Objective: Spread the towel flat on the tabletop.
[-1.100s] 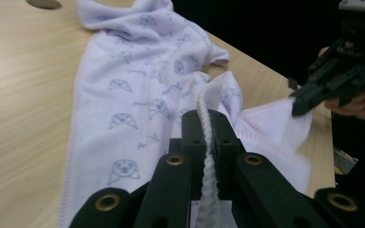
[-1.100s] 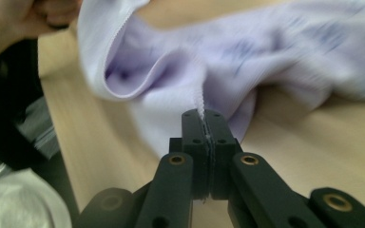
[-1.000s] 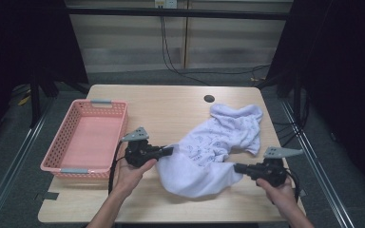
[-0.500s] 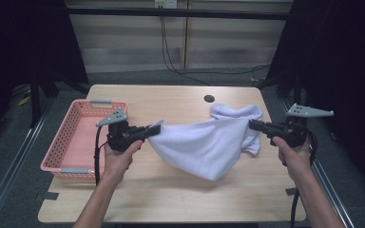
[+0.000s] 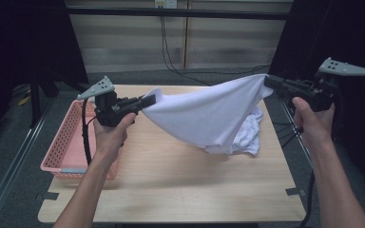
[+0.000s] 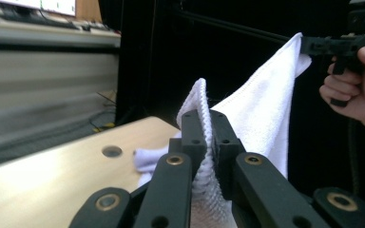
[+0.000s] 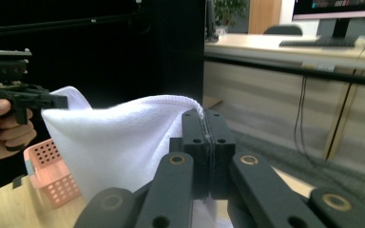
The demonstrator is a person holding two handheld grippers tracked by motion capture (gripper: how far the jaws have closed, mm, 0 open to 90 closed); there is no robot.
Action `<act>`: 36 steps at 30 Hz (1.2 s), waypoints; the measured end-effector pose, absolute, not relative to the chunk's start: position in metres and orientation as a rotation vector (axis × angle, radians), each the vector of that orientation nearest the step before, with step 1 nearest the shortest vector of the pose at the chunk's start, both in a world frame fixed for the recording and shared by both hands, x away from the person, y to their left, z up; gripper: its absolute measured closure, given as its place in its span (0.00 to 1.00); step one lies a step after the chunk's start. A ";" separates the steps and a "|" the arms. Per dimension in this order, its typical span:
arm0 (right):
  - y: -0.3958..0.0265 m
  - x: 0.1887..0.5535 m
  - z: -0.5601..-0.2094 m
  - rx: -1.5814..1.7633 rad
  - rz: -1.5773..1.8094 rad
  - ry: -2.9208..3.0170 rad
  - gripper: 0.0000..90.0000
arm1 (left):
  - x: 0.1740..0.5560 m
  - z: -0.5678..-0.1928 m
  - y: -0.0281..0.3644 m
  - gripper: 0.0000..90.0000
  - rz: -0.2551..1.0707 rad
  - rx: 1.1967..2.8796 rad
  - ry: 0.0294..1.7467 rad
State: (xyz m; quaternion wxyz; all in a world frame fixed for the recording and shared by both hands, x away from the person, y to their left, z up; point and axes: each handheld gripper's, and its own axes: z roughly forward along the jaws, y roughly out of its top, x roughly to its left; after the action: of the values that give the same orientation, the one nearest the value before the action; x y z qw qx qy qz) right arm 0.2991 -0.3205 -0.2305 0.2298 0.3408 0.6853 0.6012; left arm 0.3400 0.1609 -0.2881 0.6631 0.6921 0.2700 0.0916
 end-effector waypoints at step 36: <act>-0.270 0.186 -0.450 1.036 1.375 2.475 0.84 | 0.249 -0.465 0.161 0.77 -0.189 2.017 0.618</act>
State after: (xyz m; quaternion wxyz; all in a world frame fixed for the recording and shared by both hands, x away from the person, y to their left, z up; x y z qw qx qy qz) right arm 0.1865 -0.2702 -0.4501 0.0634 0.3431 0.8192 0.4551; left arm 0.2489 0.1612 -0.4653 0.4898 0.8302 0.2544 -0.0778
